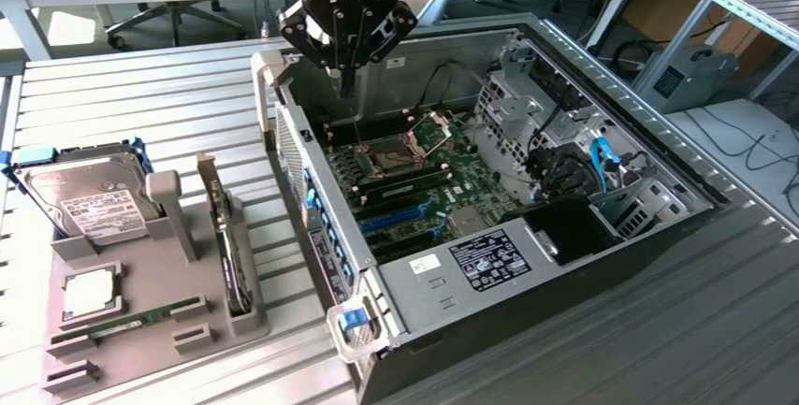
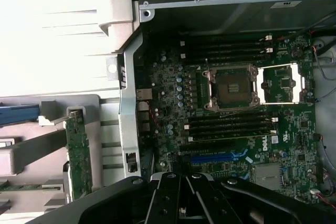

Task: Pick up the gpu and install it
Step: 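Reach for the gpu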

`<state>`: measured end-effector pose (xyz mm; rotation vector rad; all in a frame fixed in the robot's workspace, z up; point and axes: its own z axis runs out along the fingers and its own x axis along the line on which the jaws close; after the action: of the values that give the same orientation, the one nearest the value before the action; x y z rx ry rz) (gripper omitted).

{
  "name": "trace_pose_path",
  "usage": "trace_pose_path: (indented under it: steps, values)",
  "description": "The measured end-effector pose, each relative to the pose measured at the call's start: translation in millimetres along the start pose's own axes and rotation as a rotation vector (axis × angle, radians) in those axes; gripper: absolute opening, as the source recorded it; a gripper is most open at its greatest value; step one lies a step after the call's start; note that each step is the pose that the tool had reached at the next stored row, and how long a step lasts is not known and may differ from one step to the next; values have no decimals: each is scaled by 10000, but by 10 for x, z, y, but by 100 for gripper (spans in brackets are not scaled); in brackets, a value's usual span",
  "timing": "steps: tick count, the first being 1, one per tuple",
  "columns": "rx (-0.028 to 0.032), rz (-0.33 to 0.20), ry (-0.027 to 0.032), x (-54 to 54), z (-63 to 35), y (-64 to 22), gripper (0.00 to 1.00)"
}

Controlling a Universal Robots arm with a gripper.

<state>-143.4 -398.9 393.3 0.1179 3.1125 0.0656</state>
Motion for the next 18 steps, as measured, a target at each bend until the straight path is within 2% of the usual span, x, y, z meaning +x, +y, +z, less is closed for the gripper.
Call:
trace_pose_path:
  steps: [18]
  values:
    - [0, 0, 0, 59, -1, -4, 11]
